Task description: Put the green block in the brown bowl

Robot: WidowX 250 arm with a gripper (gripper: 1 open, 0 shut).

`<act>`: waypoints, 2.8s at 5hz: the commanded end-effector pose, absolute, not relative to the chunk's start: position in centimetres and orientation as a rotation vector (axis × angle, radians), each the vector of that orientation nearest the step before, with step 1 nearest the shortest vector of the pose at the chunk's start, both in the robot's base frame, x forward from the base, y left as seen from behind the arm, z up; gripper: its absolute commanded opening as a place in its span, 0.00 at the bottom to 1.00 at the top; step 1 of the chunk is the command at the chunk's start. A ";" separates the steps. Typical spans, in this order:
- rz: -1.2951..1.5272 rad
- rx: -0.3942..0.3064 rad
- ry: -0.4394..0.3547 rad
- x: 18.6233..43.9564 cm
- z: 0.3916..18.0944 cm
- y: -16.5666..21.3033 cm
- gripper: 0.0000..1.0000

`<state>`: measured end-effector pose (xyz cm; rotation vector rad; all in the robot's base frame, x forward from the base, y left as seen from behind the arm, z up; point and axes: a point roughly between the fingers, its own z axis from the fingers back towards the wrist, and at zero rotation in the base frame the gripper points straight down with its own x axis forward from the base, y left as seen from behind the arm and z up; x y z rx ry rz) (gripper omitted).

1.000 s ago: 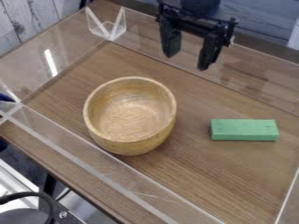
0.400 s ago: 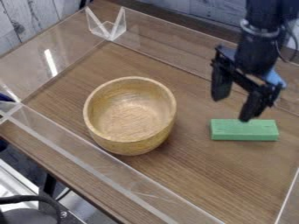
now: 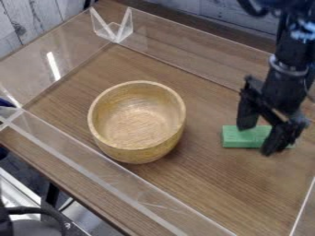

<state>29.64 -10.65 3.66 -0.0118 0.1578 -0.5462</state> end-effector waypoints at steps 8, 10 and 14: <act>-0.581 -0.022 0.142 32.2 2.6 -11.2 0.00; -0.582 -0.031 0.150 31.9 2.6 -10.9 0.00; -0.585 -0.048 0.160 31.5 3.2 -10.5 0.00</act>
